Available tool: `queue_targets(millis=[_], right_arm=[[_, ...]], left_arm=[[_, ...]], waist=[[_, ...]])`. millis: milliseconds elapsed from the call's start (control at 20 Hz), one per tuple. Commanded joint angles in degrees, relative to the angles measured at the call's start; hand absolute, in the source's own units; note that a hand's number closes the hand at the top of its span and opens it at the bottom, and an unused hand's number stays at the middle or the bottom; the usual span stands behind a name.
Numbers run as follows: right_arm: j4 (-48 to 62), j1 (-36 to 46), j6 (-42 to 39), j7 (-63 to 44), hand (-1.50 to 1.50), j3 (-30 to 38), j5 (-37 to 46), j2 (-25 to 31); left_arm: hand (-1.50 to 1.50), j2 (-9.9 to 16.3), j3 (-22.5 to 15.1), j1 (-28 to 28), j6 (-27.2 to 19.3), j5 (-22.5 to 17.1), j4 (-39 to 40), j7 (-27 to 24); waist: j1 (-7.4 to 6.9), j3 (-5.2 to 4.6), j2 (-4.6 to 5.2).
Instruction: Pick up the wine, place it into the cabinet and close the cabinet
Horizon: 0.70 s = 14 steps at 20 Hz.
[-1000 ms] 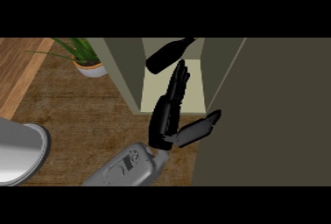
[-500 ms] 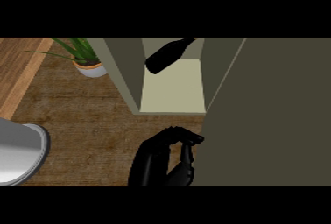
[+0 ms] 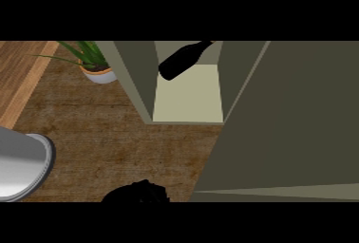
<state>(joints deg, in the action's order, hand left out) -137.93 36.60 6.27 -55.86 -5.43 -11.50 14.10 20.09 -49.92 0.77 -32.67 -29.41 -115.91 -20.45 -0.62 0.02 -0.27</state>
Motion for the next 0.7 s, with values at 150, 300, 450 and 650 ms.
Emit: queue_targets(millis=[150, 300, 450, 650], right_arm=[[-4.48, 1.31, 1.32, -5.1, 1.5, -8.03, -7.9, -6.1], [0.41, 3.27, 1.52, -2.25, 1.5, -12.39, -5.84, -10.07], [-0.6, 2.47, 3.29, -4.24, 1.5, -18.17, -0.66, -11.61], [4.21, 6.79, 4.14, -4.62, 1.5, -22.89, 1.99, -13.94]], left_arm=[[1.5, 12.08, 7.21, -8.31, 10.02, -6.2, -7.77, -3.75], [1.5, 15.76, 12.86, -9.87, 13.77, -10.55, -10.66, -3.57], [1.5, 21.03, 19.31, -17.3, 19.87, -15.06, -10.5, -8.22], [1.5, 24.49, 27.3, -21.77, 25.34, -19.02, -9.83, -10.87]], waist=[[-0.3, -0.18, -0.14], [-0.94, -0.19, 0.11], [-1.03, -0.28, -0.19], [-0.95, -0.21, -0.16]])
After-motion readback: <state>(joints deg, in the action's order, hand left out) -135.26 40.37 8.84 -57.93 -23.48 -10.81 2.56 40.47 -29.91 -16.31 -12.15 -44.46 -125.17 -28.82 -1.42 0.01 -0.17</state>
